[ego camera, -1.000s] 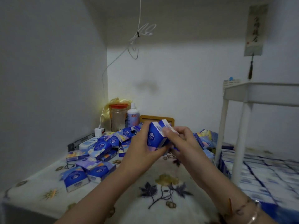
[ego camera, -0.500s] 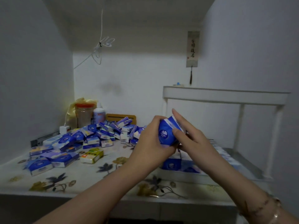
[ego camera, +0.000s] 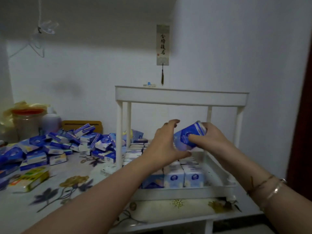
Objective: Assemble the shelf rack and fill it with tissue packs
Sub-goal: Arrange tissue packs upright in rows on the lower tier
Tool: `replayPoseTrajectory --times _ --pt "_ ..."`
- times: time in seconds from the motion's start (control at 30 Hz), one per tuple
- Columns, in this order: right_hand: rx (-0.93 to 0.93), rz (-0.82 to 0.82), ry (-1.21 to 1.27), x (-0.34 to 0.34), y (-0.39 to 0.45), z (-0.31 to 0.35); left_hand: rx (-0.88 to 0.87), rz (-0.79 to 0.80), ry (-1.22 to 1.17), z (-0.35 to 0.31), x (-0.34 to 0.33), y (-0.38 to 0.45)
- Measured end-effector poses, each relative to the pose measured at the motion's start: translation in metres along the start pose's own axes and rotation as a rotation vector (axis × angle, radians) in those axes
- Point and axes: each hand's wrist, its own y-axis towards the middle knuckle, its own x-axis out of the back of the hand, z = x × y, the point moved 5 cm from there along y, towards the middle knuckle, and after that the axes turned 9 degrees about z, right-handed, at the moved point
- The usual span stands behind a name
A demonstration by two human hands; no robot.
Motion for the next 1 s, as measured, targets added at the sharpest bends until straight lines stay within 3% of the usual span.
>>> replayPoseTrajectory --times 0.13,0.33,0.53,0.83,1.0 --pt "-0.106 -0.103 -0.267 0.025 0.045 -0.028 0.135 0.099 0.112 0.041 -0.01 0.027" --pt "-0.333 0.128 -0.771 0.015 0.091 -0.08 0.285 0.394 0.429 0.091 -0.039 0.03" --pt "-0.449 0.337 -0.642 -0.012 0.106 -0.111 0.28 0.454 0.47 0.089 -0.041 0.03" --pt "-0.437 0.232 -0.59 -0.009 0.094 -0.124 0.29 0.463 0.463 0.088 -0.04 0.03" --pt "-0.342 0.079 -0.498 -0.009 0.083 -0.131 0.296 0.464 0.466 0.086 -0.04 0.028"
